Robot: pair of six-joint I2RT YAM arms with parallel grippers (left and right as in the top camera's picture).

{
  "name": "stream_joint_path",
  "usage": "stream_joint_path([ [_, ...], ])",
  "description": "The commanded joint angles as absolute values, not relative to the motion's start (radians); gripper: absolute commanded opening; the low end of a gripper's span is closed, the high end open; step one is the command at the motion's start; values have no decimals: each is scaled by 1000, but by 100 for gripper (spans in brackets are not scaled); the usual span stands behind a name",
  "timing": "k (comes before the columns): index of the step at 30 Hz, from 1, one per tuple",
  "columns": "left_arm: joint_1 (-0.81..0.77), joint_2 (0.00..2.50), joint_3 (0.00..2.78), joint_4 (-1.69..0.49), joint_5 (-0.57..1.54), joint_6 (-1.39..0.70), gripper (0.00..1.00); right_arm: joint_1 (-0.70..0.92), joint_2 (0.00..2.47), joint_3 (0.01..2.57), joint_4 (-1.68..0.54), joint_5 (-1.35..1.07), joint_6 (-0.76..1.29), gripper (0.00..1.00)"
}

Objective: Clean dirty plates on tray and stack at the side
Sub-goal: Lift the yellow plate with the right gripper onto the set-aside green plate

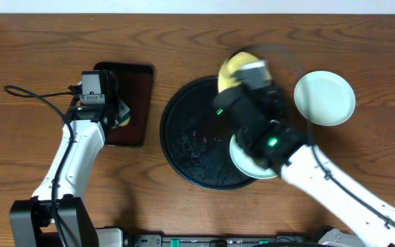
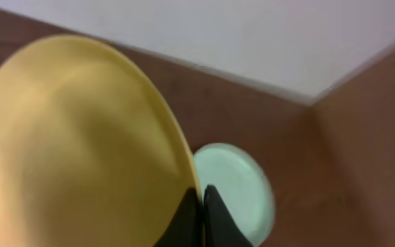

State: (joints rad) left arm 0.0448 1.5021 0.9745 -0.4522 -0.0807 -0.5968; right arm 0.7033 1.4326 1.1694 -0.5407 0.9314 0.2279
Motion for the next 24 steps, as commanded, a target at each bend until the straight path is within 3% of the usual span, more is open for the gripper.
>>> stream_joint_path([
  [1, 44, 1504, 966, -454, -86, -579, 8, 558, 1402, 1176, -560, 701, 550, 1],
  [6, 44, 1504, 966, -454, -86, -579, 7, 295, 1399, 1176, -610, 496, 620, 1],
  [13, 44, 1504, 966, -453, -86, -580, 8, 13, 1403, 1169, -666, 414, 706, 1],
  [24, 44, 1504, 966, -454, -86, -580, 7, -130, 1485, 1001, -509, 410, 707, 1],
])
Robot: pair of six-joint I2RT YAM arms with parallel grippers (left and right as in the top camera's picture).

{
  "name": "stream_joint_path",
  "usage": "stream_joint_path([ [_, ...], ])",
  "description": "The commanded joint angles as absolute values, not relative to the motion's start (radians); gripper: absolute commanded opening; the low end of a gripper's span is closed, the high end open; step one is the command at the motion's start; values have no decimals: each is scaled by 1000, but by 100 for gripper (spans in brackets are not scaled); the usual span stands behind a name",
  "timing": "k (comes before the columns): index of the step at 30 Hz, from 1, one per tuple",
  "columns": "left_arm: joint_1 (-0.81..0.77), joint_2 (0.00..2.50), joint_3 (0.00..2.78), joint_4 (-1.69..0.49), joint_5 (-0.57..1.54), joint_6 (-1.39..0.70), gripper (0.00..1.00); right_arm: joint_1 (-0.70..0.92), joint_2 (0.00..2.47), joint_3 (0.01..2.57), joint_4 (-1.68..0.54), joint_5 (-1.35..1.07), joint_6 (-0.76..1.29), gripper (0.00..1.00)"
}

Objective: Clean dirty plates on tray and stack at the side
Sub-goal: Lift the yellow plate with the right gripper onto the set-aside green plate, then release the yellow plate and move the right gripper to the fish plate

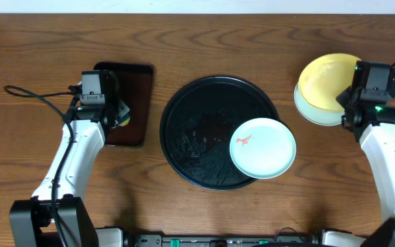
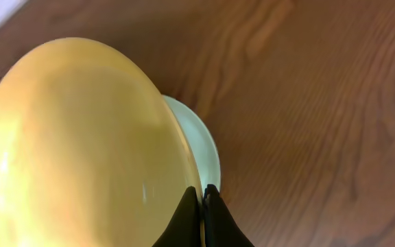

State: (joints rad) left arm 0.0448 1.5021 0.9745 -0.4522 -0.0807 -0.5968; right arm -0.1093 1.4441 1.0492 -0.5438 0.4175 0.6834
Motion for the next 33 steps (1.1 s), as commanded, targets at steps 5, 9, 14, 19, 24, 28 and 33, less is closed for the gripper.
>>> stream_joint_path([
  [5, 44, 1504, 966, -453, -86, -580, 8, -131, 1536, 995, -455, 386, 701, 15],
  [9, 44, 1504, 966, -450, -86, -580, 8, -131, 1543, 995, -437, 323, 696, 38],
  [14, 44, 1504, 966, -450, -86, -579, 7, -129, 1510, 1021, -474, 169, 620, 73],
  [19, 44, 1504, 966, -450, -86, -579, 7, -107, 1362, 1029, -567, 67, 620, 72],
  [24, 44, 1504, 966, -450, -86, -580, 8, -33, 1180, 1028, -773, 59, 620, 69],
  [28, 44, 1504, 966, -450, -86, -580, 7, 87, 1103, 1016, -967, 59, 641, 72],
  [33, 44, 1504, 966, -451, -86, -580, 7, 186, 1113, 962, -1005, 43, 697, 70],
])
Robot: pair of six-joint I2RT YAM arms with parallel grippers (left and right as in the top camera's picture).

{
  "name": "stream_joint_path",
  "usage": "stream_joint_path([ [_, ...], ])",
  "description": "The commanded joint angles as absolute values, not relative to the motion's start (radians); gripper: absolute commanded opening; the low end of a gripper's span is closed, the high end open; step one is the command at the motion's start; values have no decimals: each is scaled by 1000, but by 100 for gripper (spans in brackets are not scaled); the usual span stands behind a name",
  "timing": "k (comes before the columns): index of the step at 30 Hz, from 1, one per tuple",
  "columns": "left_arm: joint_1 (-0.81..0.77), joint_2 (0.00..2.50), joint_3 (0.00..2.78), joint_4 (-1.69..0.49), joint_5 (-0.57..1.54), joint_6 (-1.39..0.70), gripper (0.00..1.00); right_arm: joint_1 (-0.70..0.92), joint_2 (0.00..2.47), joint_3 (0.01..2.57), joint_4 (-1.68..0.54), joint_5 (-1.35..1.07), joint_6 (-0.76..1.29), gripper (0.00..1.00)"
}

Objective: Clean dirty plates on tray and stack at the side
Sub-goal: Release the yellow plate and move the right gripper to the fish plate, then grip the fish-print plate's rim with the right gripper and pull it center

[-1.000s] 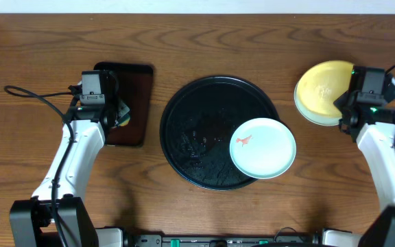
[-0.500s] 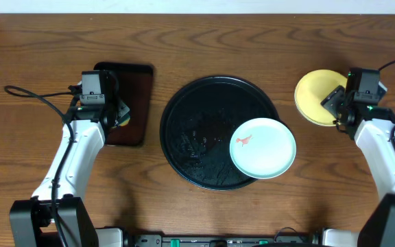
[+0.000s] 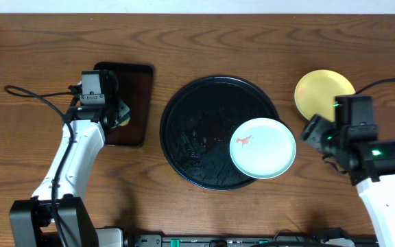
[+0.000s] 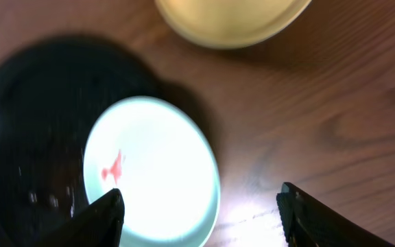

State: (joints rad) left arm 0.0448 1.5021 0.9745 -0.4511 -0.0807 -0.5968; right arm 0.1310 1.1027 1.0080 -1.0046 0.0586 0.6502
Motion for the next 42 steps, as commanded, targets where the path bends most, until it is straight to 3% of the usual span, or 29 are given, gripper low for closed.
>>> stream_joint_path([
  [1, 43, 1504, 966, -451, -86, -580, 8, 197, 1114, 947, -1000, 42, 708, 70],
  [3, 44, 1504, 966, -451, -86, -580, 7, 231, 1117, 886, -982, 33, 731, 58],
  [11, 44, 1504, 966, -452, -86, -580, 8, 249, 1118, 748, -926, 21, 815, 65],
  [17, 44, 1504, 966, -450, -86, -580, 7, 250, 1121, 624, -744, -43, 873, 49],
  [26, 44, 1504, 966, -450, -86, -580, 8, 250, 1247, 583, -616, -42, 897, 44],
  [32, 44, 1504, 966, -450, -86, -580, 7, 250, 1333, 583, -593, -43, 897, 21],
  [35, 44, 1504, 966, -450, -86, -580, 8, 250, 1334, 595, -587, -43, 864, 15],
  [37, 44, 1504, 966, -450, -86, -580, 7, 250, 1334, 620, -600, -55, 824, 3],
  [42, 44, 1504, 966, -450, -86, -580, 8, 250, 1334, 723, -652, -115, 725, 1],
])
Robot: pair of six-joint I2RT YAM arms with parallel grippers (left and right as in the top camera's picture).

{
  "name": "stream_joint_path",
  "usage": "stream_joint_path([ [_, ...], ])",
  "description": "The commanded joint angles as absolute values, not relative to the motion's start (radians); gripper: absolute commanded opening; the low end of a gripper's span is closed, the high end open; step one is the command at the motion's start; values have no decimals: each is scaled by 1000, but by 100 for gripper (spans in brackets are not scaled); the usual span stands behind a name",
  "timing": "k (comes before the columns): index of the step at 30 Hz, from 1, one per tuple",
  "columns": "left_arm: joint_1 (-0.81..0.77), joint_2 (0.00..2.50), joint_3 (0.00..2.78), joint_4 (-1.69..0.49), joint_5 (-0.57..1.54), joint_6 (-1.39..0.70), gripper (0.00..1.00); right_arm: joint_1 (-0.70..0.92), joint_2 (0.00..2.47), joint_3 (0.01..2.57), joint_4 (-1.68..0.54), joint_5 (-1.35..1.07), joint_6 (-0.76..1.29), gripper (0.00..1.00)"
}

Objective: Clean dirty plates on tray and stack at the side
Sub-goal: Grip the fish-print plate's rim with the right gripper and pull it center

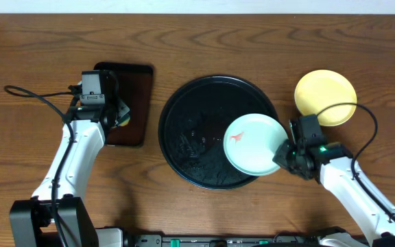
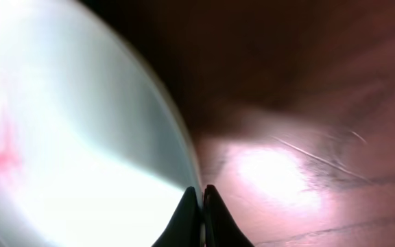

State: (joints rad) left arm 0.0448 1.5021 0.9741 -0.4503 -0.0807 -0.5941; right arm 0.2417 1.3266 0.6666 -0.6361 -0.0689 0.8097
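Note:
A pale green plate point(image 1: 252, 144) with a red smear lies on the right part of the round black tray point(image 1: 190, 137), overhanging its edge. My right gripper point(image 1: 284, 154) is shut on that plate's right rim. In the right wrist view the plate point(image 2: 67, 137) fills the left side and the rim runs between the closed fingers of my right gripper point(image 2: 201, 206). A yellow plate point(image 1: 326, 96) rests at the far right of the table. My left gripper point(image 1: 120, 114) hangs over a dark brown mat point(image 1: 132, 86) by a small yellow-green object; its jaws are hidden.
The black tray's surface point(image 1: 197, 147) shows wet smears and crumbs. A black cable point(image 1: 26, 92) trails from the left arm across the table's left side. Another cable point(image 1: 365, 120) loops from the right arm beside the yellow plate.
My right gripper was open above the table between the two plates. Now it is lower and shut on the stained green plate's right rim, and the plate sits slightly further left.
First my right gripper held the yellow plate over the tray. Then it held that plate above a pale plate at the far right. Later the yellow plate lay on that pale plate and the gripper was open. Now it grips the stained plate. The left arm stayed put.

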Motion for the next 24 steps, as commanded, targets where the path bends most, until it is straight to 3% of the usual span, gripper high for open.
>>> stream_joint_path([
  [1, 44, 1504, 966, -450, -86, -580, 8, 251, 1334, 742, -655, -129, 705, 1],
  [12, 44, 1504, 966, -450, -86, -580, 7, 284, 1390, 800, -521, -166, 605, 1],
  [19, 44, 1504, 966, -451, -86, -579, 8, 396, 1565, 809, -309, -165, 579, 1],
  [24, 43, 1504, 965, -455, -86, -580, 7, 401, 1687, 878, -298, -162, 591, 1],
])
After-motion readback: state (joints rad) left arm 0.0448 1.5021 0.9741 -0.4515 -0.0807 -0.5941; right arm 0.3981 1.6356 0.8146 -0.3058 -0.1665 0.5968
